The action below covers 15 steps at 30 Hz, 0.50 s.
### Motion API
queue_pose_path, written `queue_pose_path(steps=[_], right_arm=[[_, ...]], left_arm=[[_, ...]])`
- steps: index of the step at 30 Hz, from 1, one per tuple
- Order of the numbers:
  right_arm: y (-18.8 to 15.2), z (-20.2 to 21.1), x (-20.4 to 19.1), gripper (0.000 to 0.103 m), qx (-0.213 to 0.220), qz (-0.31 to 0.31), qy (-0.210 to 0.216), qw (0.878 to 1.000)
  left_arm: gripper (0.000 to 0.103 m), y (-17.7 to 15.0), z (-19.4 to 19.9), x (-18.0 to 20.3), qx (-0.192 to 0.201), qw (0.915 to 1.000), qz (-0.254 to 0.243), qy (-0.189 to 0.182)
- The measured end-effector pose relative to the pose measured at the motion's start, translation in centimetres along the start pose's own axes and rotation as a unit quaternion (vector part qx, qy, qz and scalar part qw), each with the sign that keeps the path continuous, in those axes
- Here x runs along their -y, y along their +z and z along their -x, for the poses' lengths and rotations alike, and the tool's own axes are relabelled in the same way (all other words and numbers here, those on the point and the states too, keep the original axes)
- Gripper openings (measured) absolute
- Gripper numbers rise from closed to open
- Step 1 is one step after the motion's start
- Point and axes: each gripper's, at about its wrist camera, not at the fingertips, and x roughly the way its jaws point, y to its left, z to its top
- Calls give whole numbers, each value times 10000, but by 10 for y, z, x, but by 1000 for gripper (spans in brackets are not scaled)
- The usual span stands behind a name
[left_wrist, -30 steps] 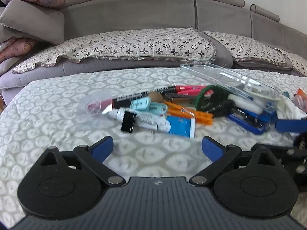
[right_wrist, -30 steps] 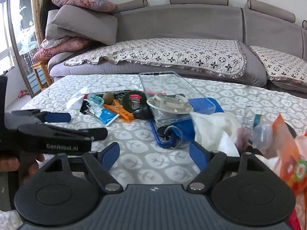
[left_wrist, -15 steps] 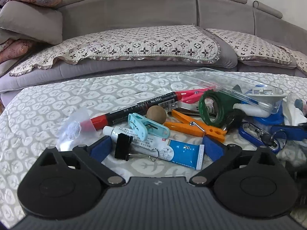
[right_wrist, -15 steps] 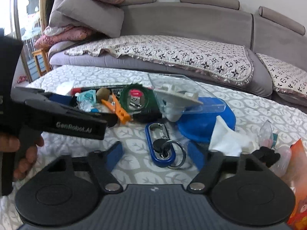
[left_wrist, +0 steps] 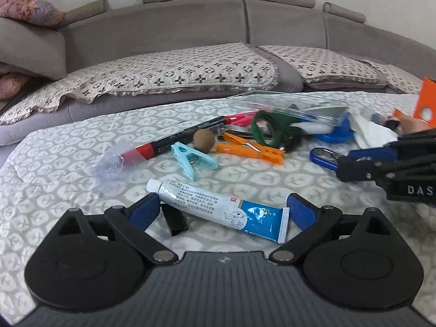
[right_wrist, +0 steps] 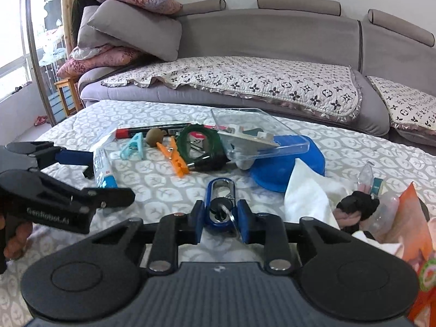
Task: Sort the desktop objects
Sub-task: 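Grasp the white-and-blue ointment tube with the left gripper while the right grasps the blue carabiner, then lift and carry the tube with the left gripper while the right carries the carabiner to the box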
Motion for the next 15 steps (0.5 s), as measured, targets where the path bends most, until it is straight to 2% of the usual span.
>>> queue_pose_path(steps=[7,15], right_arm=[[1,17,-8,25,53,95,-22,9999],[-1,50,-10,25,242,109,-77,9996]], left_arm=[[100,16,5,14,182,9997,-69,-125],[100,20,18,32,304,9993,-104,-185]])
